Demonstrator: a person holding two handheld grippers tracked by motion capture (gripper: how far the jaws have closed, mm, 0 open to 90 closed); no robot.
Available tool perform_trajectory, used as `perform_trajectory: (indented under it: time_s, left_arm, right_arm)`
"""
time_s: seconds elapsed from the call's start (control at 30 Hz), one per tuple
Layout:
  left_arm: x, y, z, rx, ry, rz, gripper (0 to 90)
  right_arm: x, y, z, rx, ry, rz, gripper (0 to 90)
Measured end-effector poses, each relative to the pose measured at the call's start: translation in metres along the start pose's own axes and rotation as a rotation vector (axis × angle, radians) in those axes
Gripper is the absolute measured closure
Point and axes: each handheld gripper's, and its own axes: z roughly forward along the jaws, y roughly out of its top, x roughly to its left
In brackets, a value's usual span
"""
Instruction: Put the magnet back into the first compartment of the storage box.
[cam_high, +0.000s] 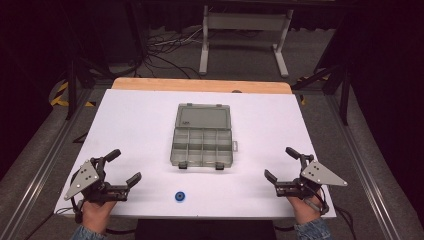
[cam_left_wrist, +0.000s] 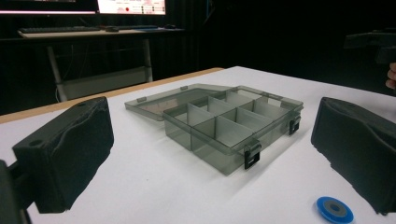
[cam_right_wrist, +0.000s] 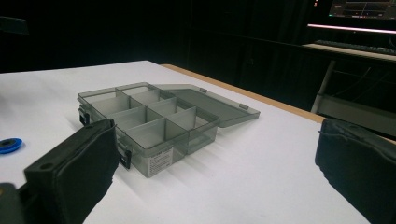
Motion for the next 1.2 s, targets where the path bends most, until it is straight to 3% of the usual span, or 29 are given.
perform_trajectory:
  time_s: [0.23, 0.57, 0.77, 0.9, 1.2]
  left_arm:
    - [-0.001, 0.004, 0.001, -0.013, -0.043, 0.007, 0.0]
    - [-0.001, 0.007, 0.001, -0.028, -0.022, 0.005, 0.0]
    - [-0.001, 0.008, 0.001, -0.026, -0.035, -0.018, 0.0]
    - [-0.002, 0.011, 0.003, -0.026, -0.041, -0.009, 0.0]
    - [-0.013, 0.026, 0.018, -0.035, -0.081, 0.003, 0.0]
  right_arm:
    - [-0.001, -0.001, -0.001, 0.001, -0.003, 0.002, 0.2]
    - [-0.001, -0.002, -0.002, 0.003, -0.005, 0.008, 0.2]
    - [-0.002, -0.003, -0.002, 0.005, -0.008, 0.015, 0.2]
    - [-0.002, -0.002, -0.002, 0.003, -0.007, 0.011, 0.2]
    - [-0.001, -0.001, -0.001, 0.003, -0.001, 0.009, 0.2]
